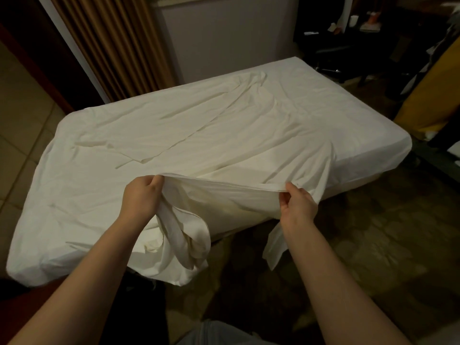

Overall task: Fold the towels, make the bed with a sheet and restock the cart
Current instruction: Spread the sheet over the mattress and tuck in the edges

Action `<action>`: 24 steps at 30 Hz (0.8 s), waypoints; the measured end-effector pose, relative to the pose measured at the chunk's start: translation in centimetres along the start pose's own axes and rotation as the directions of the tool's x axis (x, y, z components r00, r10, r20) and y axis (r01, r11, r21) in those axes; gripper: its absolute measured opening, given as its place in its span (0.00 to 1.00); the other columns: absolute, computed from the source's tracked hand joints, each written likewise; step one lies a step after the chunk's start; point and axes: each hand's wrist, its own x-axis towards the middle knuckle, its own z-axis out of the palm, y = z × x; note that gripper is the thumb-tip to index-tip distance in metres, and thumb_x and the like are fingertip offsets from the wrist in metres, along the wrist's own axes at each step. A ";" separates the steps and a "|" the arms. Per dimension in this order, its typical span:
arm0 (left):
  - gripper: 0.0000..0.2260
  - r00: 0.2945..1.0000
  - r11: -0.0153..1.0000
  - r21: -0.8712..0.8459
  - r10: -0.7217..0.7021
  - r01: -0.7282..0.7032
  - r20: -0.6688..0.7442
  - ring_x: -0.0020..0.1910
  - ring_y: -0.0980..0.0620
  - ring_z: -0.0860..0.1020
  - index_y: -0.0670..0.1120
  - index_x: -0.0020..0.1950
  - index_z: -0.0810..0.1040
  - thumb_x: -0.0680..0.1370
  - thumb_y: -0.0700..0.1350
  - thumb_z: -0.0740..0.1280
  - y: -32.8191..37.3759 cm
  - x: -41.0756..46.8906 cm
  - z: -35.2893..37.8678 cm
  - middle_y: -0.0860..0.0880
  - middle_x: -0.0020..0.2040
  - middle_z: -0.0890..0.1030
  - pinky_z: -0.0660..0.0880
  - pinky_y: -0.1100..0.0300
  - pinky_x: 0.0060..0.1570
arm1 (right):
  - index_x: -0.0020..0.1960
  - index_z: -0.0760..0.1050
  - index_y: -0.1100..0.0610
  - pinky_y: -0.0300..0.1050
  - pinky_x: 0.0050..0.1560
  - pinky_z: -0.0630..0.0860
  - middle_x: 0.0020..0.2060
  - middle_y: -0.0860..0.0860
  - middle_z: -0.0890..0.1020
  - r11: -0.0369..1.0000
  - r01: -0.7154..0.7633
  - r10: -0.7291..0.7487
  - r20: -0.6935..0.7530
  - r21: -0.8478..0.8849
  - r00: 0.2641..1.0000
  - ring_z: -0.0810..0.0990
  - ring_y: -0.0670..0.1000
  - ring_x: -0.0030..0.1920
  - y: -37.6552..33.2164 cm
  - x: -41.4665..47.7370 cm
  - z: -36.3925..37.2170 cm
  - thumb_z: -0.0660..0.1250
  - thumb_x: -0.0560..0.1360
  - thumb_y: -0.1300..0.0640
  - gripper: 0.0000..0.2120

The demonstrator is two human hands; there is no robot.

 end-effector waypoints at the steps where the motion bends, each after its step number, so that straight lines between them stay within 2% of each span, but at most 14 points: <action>1: 0.15 1.000 1.000 0.008 -0.004 0.004 -0.004 0.34 0.47 0.63 0.40 0.33 0.65 0.80 0.42 0.56 -0.2 -0.1 0.0 0.41 0.32 0.66 0.58 0.54 0.35 | 0.51 0.76 0.60 0.42 0.49 0.78 0.50 0.53 0.78 0.999 0.023 -0.022 0.012 -0.034 1.000 0.77 0.50 0.50 -0.1 0.0 0.0 0.70 0.74 0.64 0.07; 5: 0.14 0.999 1.000 0.027 -0.003 0.002 0.036 0.36 0.46 0.69 0.41 0.36 0.72 0.78 0.46 0.59 -0.7 -1.4 0.1 0.40 0.34 0.72 0.62 0.55 0.36 | 0.58 0.74 0.59 0.42 0.51 0.75 0.49 0.51 0.77 0.950 0.188 -0.169 0.095 -0.249 0.981 0.76 0.50 0.51 -0.8 -0.8 0.2 0.70 0.74 0.60 0.14; 7: 0.11 0.996 1.000 0.011 0.015 -0.016 0.087 0.37 0.48 0.72 0.44 0.40 0.79 0.77 0.49 0.63 -0.6 -2.4 0.6 0.41 0.38 0.75 0.65 0.56 0.36 | 0.59 0.71 0.58 0.37 0.48 0.75 0.49 0.50 0.76 0.894 0.305 -0.265 0.162 -0.328 0.950 0.76 0.48 0.48 -1.1 -1.9 0.3 0.71 0.74 0.59 0.16; 8: 0.11 0.994 1.000 0.023 0.018 -0.021 0.105 0.40 0.48 0.74 0.45 0.46 0.82 0.77 0.50 0.64 -0.5 -3.0 0.9 0.44 0.41 0.76 0.67 0.57 0.39 | 0.58 0.68 0.56 0.33 0.44 0.75 0.47 0.49 0.75 0.867 0.359 -0.305 0.201 -0.345 0.931 0.75 0.45 0.44 -1.2 -2.6 0.5 0.71 0.74 0.60 0.17; 10: 0.19 0.991 0.993 0.097 0.049 -0.062 0.126 0.52 0.48 0.76 0.46 0.60 0.79 0.75 0.56 0.66 0.0 -4.3 1.8 0.47 0.50 0.75 0.68 0.57 0.50 | 0.58 0.65 0.53 0.31 0.38 0.74 0.42 0.47 0.74 0.826 0.439 -0.353 0.283 -0.354 0.892 0.75 0.45 0.40 -0.9 -4.1 0.9 0.71 0.74 0.60 0.18; 13: 0.29 0.967 0.976 0.170 0.096 -0.139 0.237 0.59 0.48 0.73 0.45 0.69 0.72 0.74 0.60 0.66 1.3 -6.3 4.0 0.47 0.59 0.72 0.67 0.59 0.58 | 0.58 0.66 0.49 0.42 0.43 0.79 0.38 0.50 0.77 0.786 0.519 -0.396 0.372 -0.336 0.839 0.78 0.48 0.38 0.4 -6.0 1.3 0.72 0.72 0.63 0.22; 15: 0.26 0.930 0.956 0.172 0.171 -0.236 0.325 0.57 0.49 0.72 0.47 0.65 0.74 0.74 0.62 0.64 2.9 -7.9 5.3 0.50 0.53 0.73 0.66 0.62 0.53 | 0.58 0.67 0.46 0.41 0.42 0.78 0.35 0.51 0.77 0.732 0.570 -0.405 0.435 -0.373 0.804 0.78 0.49 0.37 1.7 -7.2 1.3 0.72 0.71 0.63 0.22; 16: 0.18 0.911 0.948 0.114 0.244 -0.296 0.333 0.52 0.49 0.72 0.50 0.56 0.78 0.74 0.61 0.64 3.6 -8.7 5.9 0.53 0.45 0.73 0.64 0.66 0.47 | 0.58 0.67 0.45 0.38 0.41 0.77 0.34 0.50 0.77 0.708 0.583 -0.397 0.459 -0.398 0.795 0.77 0.48 0.36 2.5 -7.8 1.0 0.72 0.72 0.62 0.22; 17: 0.10 0.894 0.935 0.052 0.317 -0.350 0.315 0.47 0.50 0.70 0.53 0.43 0.77 0.73 0.58 0.63 4.4 -9.4 6.2 0.56 0.37 0.71 0.62 0.69 0.40 | 0.57 0.67 0.44 0.37 0.40 0.76 0.33 0.50 0.76 0.690 0.591 -0.385 0.480 -0.417 0.788 0.77 0.47 0.35 3.2 -8.3 0.8 0.71 0.72 0.62 0.21; 18: 0.09 0.879 0.916 0.031 0.373 -0.400 0.297 0.43 0.51 0.68 0.52 0.35 0.73 0.74 0.53 0.62 5.1 -9.7 6.4 0.57 0.32 0.68 0.62 0.68 0.38 | 0.57 0.67 0.44 0.37 0.41 0.76 0.33 0.50 0.77 0.680 0.594 -0.371 0.496 -0.430 0.785 0.78 0.47 0.36 3.8 -8.7 0.4 0.71 0.73 0.61 0.20; 19: 0.10 0.868 0.898 0.049 0.406 -0.436 0.288 0.42 0.53 0.66 0.50 0.34 0.72 0.75 0.48 0.62 5.4 -9.8 6.8 0.56 0.30 0.67 0.62 0.67 0.37 | 0.57 0.67 0.44 0.39 0.42 0.77 0.34 0.51 0.78 0.678 0.586 -0.355 0.500 -0.444 0.790 0.78 0.48 0.37 4.2 -9.0 -0.1 0.71 0.74 0.60 0.19; 20: 0.09 0.866 0.886 0.090 0.417 -0.455 0.276 0.41 0.54 0.65 0.47 0.37 0.75 0.77 0.45 0.61 5.5 -9.7 7.1 0.55 0.31 0.67 0.61 0.64 0.36 | 0.57 0.67 0.44 0.39 0.43 0.77 0.35 0.51 0.79 0.680 0.575 -0.344 0.494 -0.455 0.798 0.79 0.47 0.38 4.4 -9.1 -0.5 0.70 0.74 0.59 0.18; 22: 0.10 0.886 0.892 0.137 0.391 -0.432 0.248 0.38 0.55 0.64 0.41 0.43 0.77 0.78 0.43 0.59 5.3 -9.5 7.8 0.53 0.33 0.67 0.57 0.60 0.34 | 0.56 0.66 0.43 0.37 0.42 0.76 0.37 0.53 0.80 0.681 0.563 -0.356 0.461 -0.467 0.813 0.80 0.47 0.39 4.3 -8.8 -1.3 0.69 0.75 0.59 0.17; 24: 0.13 0.880 0.894 0.117 0.391 -0.433 0.269 0.36 0.54 0.64 0.38 0.44 0.77 0.81 0.43 0.56 5.4 -9.5 8.3 0.48 0.35 0.70 0.58 0.58 0.37 | 0.56 0.66 0.44 0.35 0.41 0.75 0.36 0.53 0.79 0.680 0.563 -0.378 0.433 -0.470 0.818 0.80 0.48 0.39 3.9 -8.6 -2.0 0.69 0.75 0.59 0.17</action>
